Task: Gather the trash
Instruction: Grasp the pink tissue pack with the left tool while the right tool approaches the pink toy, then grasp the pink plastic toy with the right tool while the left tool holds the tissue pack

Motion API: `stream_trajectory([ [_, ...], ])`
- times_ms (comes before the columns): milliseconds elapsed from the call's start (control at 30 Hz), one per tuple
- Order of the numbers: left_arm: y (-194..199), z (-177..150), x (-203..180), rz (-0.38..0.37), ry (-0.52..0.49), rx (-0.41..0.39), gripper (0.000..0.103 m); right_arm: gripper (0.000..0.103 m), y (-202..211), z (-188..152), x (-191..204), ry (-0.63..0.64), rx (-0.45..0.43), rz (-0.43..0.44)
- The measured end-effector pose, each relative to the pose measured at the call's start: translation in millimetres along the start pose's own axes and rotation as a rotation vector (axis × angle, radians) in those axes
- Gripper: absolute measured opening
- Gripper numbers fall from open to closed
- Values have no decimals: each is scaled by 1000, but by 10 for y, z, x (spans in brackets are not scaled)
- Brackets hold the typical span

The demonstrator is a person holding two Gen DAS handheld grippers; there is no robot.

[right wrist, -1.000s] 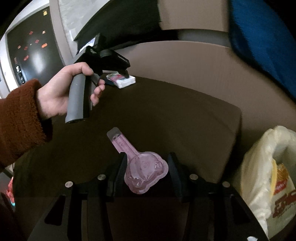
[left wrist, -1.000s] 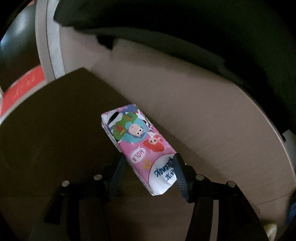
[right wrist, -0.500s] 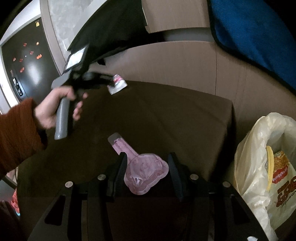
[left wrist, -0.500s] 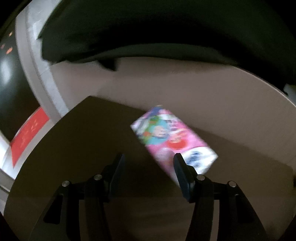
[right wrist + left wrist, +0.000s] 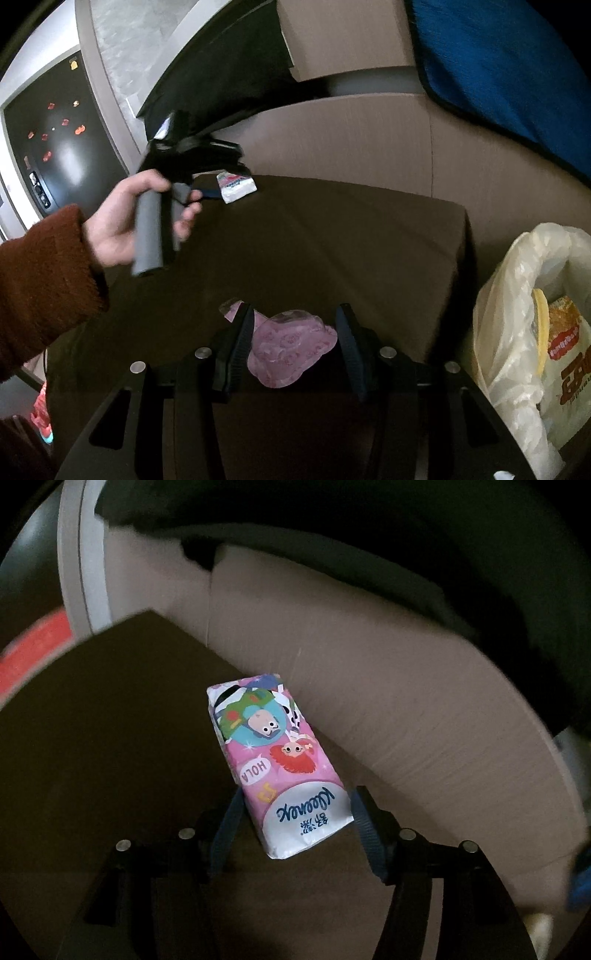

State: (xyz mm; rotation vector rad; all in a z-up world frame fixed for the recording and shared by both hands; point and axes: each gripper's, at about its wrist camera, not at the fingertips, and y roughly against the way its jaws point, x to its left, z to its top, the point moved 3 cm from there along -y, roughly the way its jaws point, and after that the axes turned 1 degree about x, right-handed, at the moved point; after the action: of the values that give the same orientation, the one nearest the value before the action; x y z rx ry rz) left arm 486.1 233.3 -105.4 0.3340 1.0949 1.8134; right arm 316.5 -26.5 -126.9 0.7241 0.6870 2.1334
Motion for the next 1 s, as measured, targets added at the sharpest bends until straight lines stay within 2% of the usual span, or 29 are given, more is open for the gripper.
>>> stream_trajectory([
  [133,-4,-27,-152,108,-15,-21,66,44,17,-54,-36,-14,4,-9],
  [233,-32,23,-152,133,-1,-15,67,44,44,-92,-40,-11,4,-11],
  [300,-30,43,-165,126,-28,4,66,45,46,-101,-39,-4,5,-15],
  [400,100,-80,-29,83,-75,18,61,55,67,-110,-32,6,0,-3],
  [533,241,-211,167,16,-151,50,55,60,58,-63,27,65,9,33],
  [733,766,-640,605,-97,-247,105,52,62,-148,-48,180,201,101,-8],
  [867,1178,-996,822,-141,-340,80,52,63,-234,-51,263,208,140,-32],
  [1000,1378,-1300,1035,-198,-353,103,52,63,-202,-88,482,173,180,66],
])
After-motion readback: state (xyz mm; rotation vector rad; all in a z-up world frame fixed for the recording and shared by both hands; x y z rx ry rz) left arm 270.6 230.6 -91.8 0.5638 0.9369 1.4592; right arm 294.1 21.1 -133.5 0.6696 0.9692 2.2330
